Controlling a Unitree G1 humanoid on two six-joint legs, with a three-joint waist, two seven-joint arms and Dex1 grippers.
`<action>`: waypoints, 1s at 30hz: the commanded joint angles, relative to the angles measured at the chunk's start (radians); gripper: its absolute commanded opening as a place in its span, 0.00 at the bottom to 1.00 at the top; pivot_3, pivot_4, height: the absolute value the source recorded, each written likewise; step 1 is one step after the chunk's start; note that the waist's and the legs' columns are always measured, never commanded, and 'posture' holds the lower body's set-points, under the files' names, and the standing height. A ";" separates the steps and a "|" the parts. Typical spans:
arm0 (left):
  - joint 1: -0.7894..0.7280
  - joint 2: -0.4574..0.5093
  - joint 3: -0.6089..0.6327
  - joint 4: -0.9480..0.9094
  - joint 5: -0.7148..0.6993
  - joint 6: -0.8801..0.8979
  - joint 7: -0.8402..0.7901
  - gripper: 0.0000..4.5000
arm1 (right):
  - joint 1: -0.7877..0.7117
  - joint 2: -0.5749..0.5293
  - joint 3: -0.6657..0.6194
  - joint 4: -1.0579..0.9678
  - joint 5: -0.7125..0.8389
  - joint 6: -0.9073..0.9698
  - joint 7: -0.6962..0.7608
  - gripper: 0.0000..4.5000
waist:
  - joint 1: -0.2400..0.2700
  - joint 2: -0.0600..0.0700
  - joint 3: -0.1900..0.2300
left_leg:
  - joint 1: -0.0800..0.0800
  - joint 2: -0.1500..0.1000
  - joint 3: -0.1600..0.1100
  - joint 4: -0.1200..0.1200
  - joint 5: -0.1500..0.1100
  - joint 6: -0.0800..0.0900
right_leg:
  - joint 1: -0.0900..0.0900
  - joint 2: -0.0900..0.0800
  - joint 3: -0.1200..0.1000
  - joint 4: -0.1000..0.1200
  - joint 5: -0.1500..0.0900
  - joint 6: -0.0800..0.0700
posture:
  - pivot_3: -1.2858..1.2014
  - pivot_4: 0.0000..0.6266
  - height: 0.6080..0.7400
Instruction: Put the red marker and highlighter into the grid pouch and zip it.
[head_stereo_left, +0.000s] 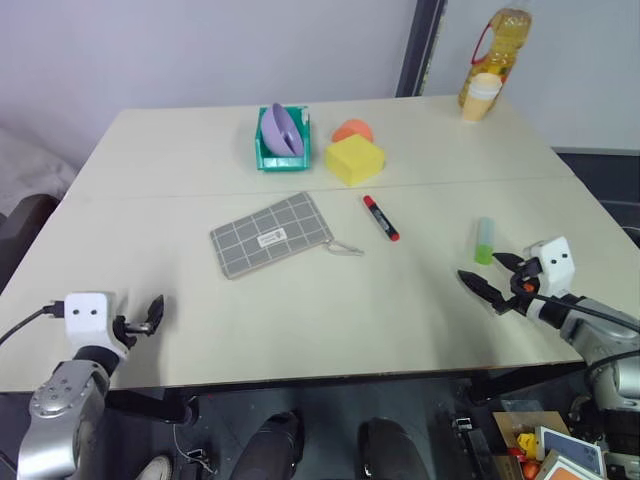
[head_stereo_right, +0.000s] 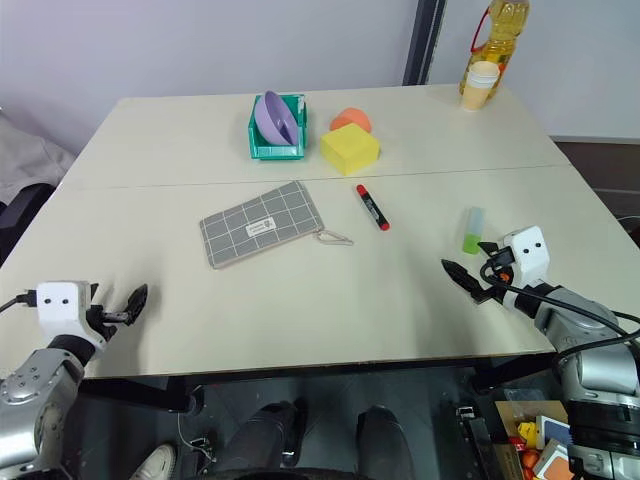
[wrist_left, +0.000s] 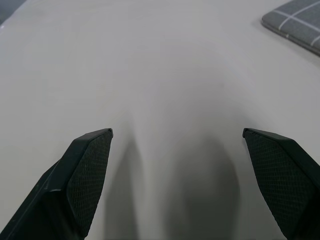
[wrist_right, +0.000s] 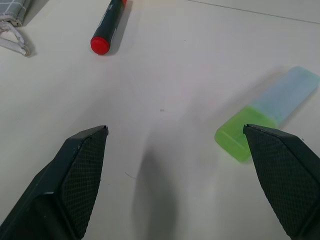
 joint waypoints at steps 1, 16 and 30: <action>-0.014 0.010 0.020 -0.003 0.001 -0.020 0.008 0.99 | -0.004 -0.001 -0.009 -0.039 0.015 -0.001 -0.001 1.00 | -0.001 0.000 0.000 | 0.000 0.000 0.000 0.000 0.000 0.000 | 0.000 0.000 0.000 0.000 0.000 0.000 | 0.52 0.24 1.00; -0.040 -0.011 -0.008 0.007 -0.011 -0.046 -0.023 0.99 | -0.092 0.094 0.112 -0.194 0.067 0.073 -0.022 1.00 | -0.002 0.000 0.000 | 0.000 0.000 0.000 0.000 0.000 0.000 | 0.000 0.000 0.000 0.000 0.000 0.000 | 0.52 0.24 1.00; -0.075 0.025 -0.090 0.034 0.045 -0.078 -0.070 1.00 | -0.347 0.318 0.400 -0.032 -0.103 0.034 -0.131 0.33 | -0.003 0.000 0.000 | 0.000 0.000 -0.001 0.000 0.000 0.000 | -0.001 0.001 0.000 0.001 0.001 0.001 | 0.52 0.24 1.00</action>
